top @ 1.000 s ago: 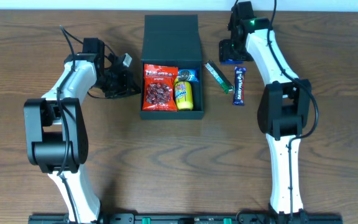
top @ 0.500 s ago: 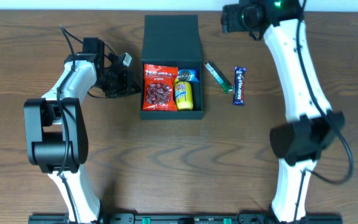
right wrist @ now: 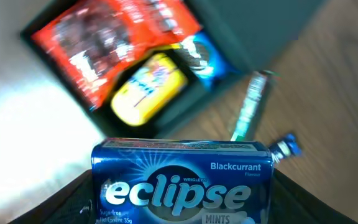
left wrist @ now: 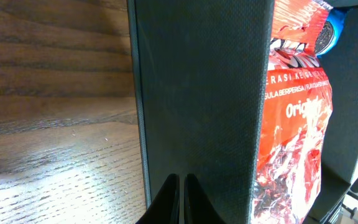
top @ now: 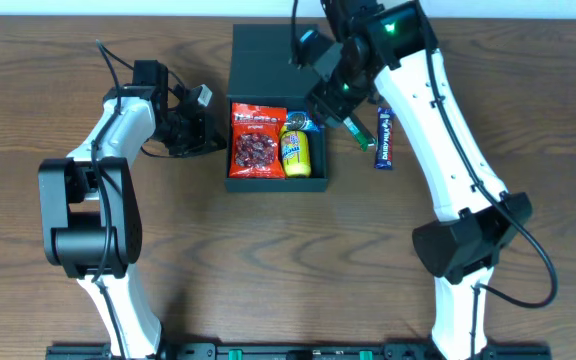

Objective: Pack container
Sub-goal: 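Carry the Eclipse tin over the box and lower it inside, then press the Eclipse tin down into the box's front right corner, then move the right gripper to the blue candy bar and grasp it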

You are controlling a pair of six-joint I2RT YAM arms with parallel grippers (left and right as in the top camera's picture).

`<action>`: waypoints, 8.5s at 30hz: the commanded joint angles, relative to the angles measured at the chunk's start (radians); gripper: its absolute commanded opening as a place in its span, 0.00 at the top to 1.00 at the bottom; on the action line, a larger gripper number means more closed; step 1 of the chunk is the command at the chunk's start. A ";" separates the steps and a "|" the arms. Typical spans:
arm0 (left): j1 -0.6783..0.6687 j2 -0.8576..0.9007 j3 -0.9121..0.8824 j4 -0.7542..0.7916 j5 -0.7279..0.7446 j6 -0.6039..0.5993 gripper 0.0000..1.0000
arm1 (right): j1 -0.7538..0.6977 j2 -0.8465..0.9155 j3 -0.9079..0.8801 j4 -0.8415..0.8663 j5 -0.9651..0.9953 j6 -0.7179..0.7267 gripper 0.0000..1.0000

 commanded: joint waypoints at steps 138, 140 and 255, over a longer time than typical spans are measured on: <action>-0.003 0.007 -0.006 0.020 -0.003 -0.004 0.94 | 0.026 -0.008 -0.472 0.618 0.135 -0.093 0.99; -0.003 0.007 -0.006 0.021 -0.003 -0.004 0.94 | 0.021 -0.004 -0.473 0.644 0.126 -0.093 0.99; -0.003 0.007 -0.006 0.029 -0.003 -0.004 0.94 | -0.273 0.054 -0.458 0.581 0.144 0.600 0.41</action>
